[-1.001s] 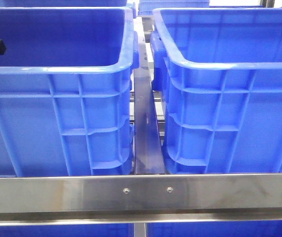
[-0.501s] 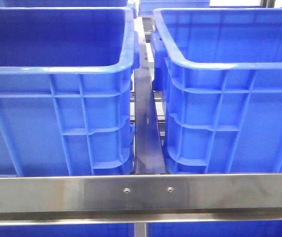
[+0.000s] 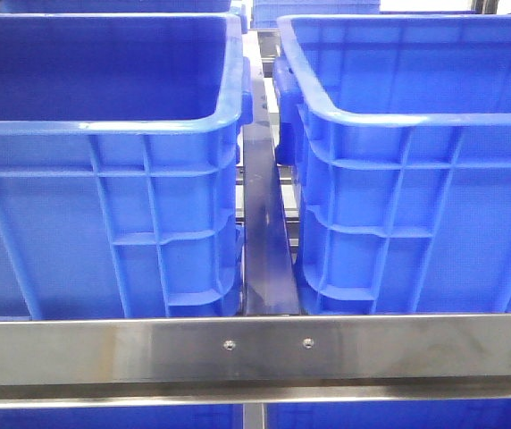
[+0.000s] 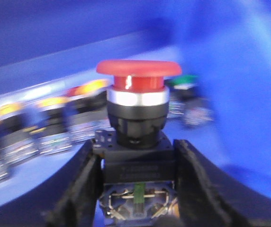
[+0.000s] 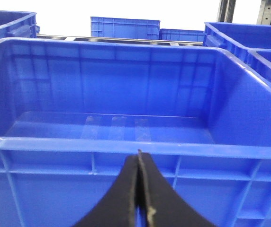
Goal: Pick red and yellow buttons and place in box
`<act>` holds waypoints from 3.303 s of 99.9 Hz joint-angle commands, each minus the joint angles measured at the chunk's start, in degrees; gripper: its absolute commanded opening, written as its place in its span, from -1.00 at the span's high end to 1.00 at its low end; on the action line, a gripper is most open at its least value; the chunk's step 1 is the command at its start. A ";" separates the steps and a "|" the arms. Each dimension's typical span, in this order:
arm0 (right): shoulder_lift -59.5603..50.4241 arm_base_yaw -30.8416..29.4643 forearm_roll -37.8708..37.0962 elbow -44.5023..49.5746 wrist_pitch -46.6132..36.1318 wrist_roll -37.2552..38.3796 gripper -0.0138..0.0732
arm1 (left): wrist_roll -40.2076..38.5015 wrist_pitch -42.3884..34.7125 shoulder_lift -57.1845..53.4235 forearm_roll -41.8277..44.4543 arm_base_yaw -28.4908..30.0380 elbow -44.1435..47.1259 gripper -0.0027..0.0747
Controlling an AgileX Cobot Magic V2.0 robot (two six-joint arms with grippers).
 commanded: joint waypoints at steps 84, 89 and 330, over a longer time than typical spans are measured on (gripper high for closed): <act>-0.71 -0.28 -0.15 -9.00 11.51 0.12 0.82 | 0.07 -1.59 4.47 -0.98 -25.32 -1.44 0.53; 0.15 -0.28 -0.15 -11.57 14.84 0.12 0.82 | 0.07 -1.59 4.47 -0.98 -25.32 -1.44 0.53; 79.30 24.47 81.65 -60.22 45.45 -36.58 -0.72 | 0.07 -1.58 4.47 -0.98 -25.32 -1.44 0.53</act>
